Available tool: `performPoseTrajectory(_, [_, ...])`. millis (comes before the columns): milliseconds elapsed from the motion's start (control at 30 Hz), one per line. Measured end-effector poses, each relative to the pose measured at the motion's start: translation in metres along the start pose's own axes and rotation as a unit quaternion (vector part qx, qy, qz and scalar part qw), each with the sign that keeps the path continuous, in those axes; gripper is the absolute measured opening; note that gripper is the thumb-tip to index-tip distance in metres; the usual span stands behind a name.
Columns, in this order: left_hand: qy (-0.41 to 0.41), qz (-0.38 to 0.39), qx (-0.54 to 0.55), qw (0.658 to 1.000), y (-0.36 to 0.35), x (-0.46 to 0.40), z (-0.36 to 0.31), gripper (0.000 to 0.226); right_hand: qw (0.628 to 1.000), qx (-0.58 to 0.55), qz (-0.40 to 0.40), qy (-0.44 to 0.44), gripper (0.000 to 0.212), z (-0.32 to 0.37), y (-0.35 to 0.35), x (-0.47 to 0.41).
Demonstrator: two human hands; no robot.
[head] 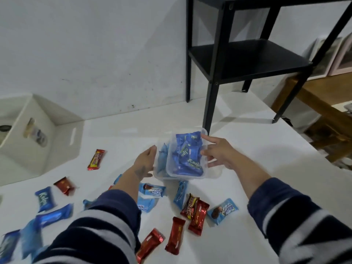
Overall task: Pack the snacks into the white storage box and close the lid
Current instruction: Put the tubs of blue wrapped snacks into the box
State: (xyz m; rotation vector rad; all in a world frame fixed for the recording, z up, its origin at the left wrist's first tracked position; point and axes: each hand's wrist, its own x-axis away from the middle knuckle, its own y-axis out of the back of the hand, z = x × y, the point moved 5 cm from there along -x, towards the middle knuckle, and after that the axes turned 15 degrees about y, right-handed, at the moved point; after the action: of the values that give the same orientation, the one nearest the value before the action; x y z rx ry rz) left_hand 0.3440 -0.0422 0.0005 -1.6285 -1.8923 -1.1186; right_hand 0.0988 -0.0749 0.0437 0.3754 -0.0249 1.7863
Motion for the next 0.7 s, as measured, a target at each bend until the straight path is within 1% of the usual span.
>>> performPoseTrajectory(100, [-0.003,0.037,-0.020,0.999,0.005,0.004,-0.006,0.058,1.000,0.014,0.019,-0.009,0.066,0.004,-0.025,-0.015])
performPoseTrajectory(167, [-0.004,0.048,-0.031,0.998,0.004,0.005,-0.006,0.061,0.999,0.019,0.026,-0.009,0.066,0.004,-0.038,-0.023])
performPoseTrajectory(300, [-0.023,0.062,-0.002,0.998,-0.001,0.005,-0.003,0.060,0.996,0.082,0.044,-0.009,0.063,0.002,-0.051,-0.029])
performPoseTrajectory(400, [-0.029,0.061,0.002,0.998,0.000,0.006,-0.004,0.062,0.994,0.050,0.080,-0.057,0.061,-0.004,-0.056,-0.025])
performPoseTrajectory(467, [-0.030,0.054,-0.003,0.998,-0.001,0.005,-0.005,0.064,0.992,0.034,0.101,-0.074,0.061,-0.008,-0.061,-0.022])
performPoseTrajectory(567, [-0.029,0.041,-0.006,0.999,-0.002,0.008,-0.005,0.064,0.993,0.007,0.098,-0.065,0.062,-0.010,-0.067,-0.019])
performPoseTrajectory(700, [-0.039,0.026,-0.018,0.999,0.001,0.023,-0.006,0.063,0.994,0.024,0.092,-0.044,0.067,0.000,-0.068,-0.012])
